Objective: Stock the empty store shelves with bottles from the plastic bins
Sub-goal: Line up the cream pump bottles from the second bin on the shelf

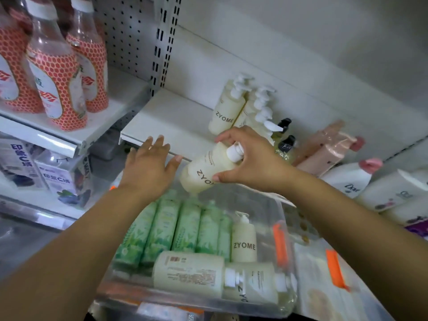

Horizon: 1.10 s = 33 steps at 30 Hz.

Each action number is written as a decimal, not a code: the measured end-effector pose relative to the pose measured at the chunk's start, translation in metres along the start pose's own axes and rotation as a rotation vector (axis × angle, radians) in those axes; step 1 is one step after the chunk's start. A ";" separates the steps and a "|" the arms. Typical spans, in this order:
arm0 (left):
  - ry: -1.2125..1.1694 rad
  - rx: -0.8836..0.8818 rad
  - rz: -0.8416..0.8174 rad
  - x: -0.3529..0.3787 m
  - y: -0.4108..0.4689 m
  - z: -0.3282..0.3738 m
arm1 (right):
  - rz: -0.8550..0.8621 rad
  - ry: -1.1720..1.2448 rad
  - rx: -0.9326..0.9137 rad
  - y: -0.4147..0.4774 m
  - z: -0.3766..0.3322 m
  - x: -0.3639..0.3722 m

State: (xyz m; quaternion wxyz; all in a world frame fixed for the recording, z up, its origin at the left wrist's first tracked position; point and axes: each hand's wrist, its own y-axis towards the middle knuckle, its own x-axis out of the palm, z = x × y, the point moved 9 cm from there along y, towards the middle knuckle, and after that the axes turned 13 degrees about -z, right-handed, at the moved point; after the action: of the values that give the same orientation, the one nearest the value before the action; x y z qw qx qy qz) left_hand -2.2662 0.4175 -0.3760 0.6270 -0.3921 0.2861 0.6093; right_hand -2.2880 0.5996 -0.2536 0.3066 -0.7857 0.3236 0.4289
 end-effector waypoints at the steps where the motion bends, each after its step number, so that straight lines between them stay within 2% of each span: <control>1: 0.049 -0.012 -0.032 0.004 0.005 -0.002 | 0.018 -0.017 0.003 0.002 -0.001 -0.010; 7: 0.218 -0.037 -0.104 0.012 0.015 0.001 | 0.077 -0.094 0.031 0.029 -0.003 -0.052; 13: 0.242 -0.041 -0.144 0.011 0.016 0.006 | -0.008 -0.222 0.117 0.071 0.012 -0.048; 18: 0.292 -0.039 -0.159 0.013 0.017 0.008 | -0.074 -0.220 0.186 0.090 0.021 -0.045; 26: 0.223 -0.033 -0.162 0.011 0.018 0.010 | -0.107 -0.324 0.273 0.090 0.016 -0.048; 28: 0.225 -0.032 -0.162 0.011 0.019 0.010 | -0.110 -0.396 0.269 0.092 0.019 -0.046; 33: 0.216 -0.028 -0.145 0.013 0.021 0.007 | -0.087 -0.403 0.221 0.098 0.023 -0.053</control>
State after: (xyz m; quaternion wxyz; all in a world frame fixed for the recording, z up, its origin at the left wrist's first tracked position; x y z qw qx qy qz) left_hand -2.2865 0.4291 -0.3859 0.6294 -0.4840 0.3142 0.5205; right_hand -2.3973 0.5709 -0.2383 0.4676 -0.6590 0.2665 0.5254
